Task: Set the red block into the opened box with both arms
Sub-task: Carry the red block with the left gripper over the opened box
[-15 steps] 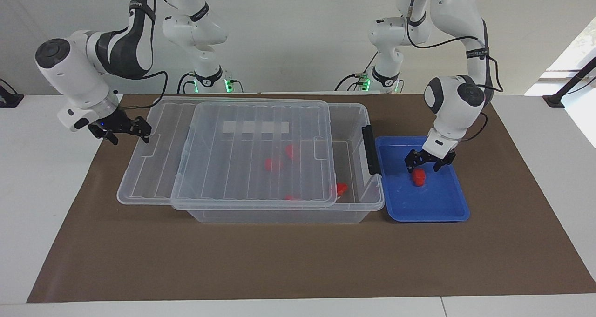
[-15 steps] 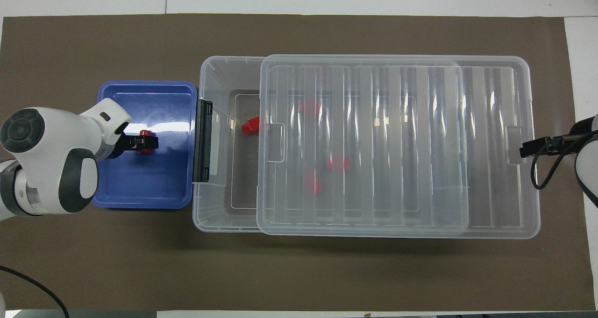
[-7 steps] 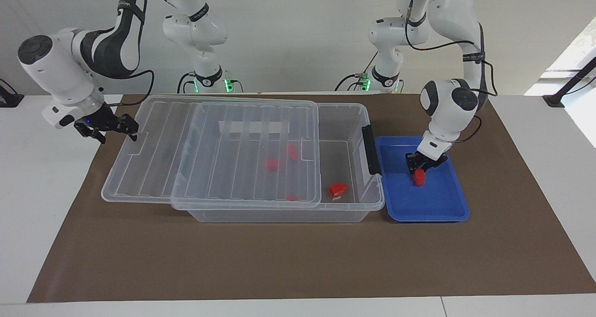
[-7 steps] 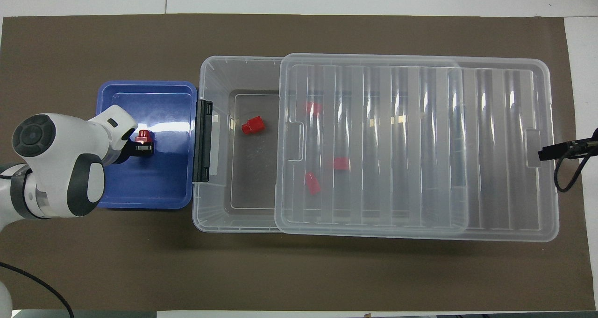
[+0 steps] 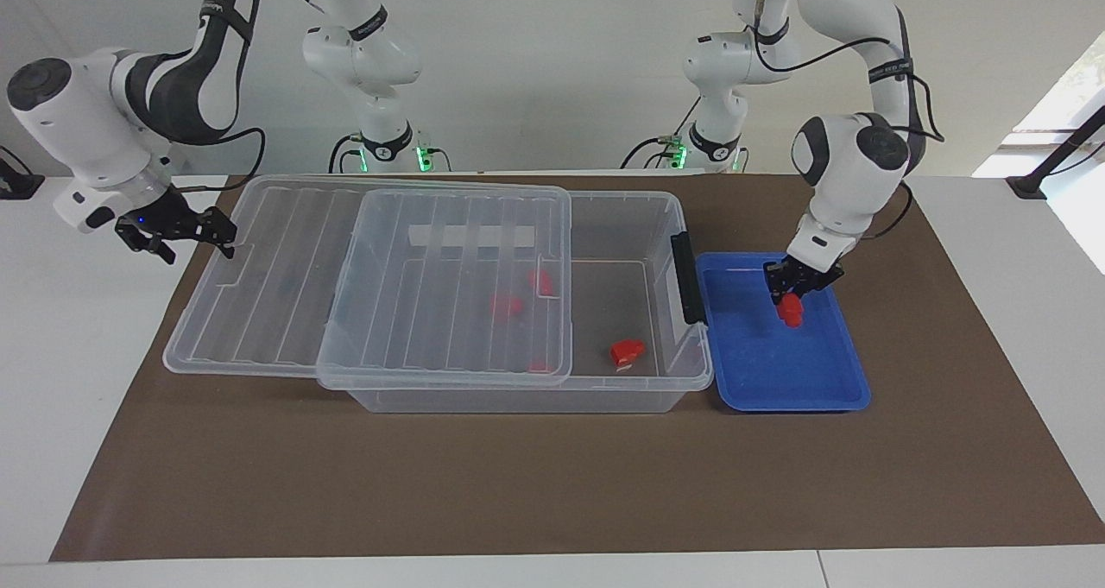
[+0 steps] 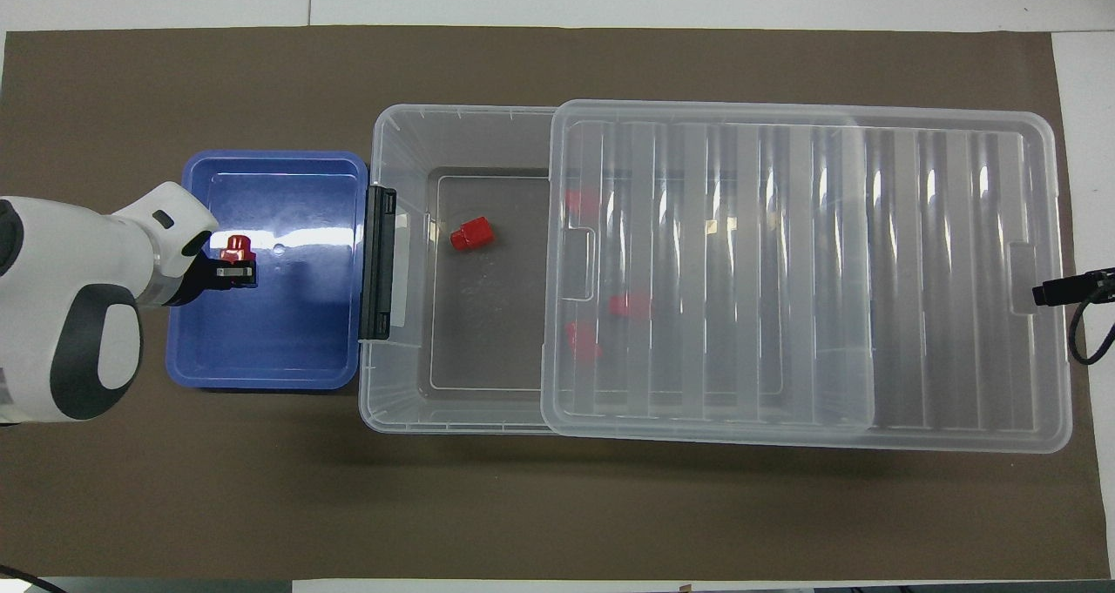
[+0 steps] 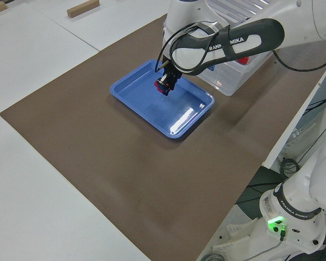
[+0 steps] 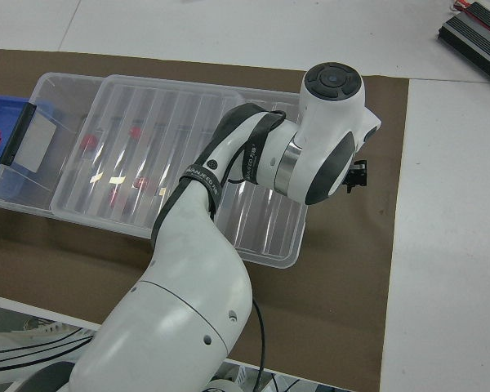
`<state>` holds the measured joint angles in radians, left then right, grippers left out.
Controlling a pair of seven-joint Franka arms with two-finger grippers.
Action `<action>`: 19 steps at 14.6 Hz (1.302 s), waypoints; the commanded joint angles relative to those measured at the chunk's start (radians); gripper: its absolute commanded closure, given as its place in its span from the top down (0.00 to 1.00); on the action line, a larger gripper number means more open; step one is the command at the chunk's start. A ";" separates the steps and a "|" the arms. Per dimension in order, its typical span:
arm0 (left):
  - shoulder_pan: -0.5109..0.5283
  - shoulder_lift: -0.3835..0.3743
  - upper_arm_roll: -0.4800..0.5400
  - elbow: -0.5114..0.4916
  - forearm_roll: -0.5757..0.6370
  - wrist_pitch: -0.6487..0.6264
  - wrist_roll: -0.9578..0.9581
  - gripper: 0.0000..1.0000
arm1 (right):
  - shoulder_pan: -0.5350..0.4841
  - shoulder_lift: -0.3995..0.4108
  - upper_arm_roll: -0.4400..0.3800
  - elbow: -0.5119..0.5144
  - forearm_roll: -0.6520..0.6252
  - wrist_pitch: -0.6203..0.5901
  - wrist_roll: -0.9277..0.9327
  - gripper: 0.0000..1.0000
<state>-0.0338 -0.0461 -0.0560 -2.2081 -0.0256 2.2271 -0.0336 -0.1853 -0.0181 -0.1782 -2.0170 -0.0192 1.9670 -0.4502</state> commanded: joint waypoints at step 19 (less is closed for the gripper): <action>-0.486 0.040 -0.024 0.217 0.007 -0.126 -0.669 0.00 | 0.137 0.083 0.036 0.471 -0.001 -0.473 0.223 1.00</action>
<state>-0.4824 -0.0566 -0.0947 -2.0062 -0.0256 2.0608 -0.6453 -0.0819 0.0416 -0.1473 -1.6161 -0.0233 1.5611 -0.3072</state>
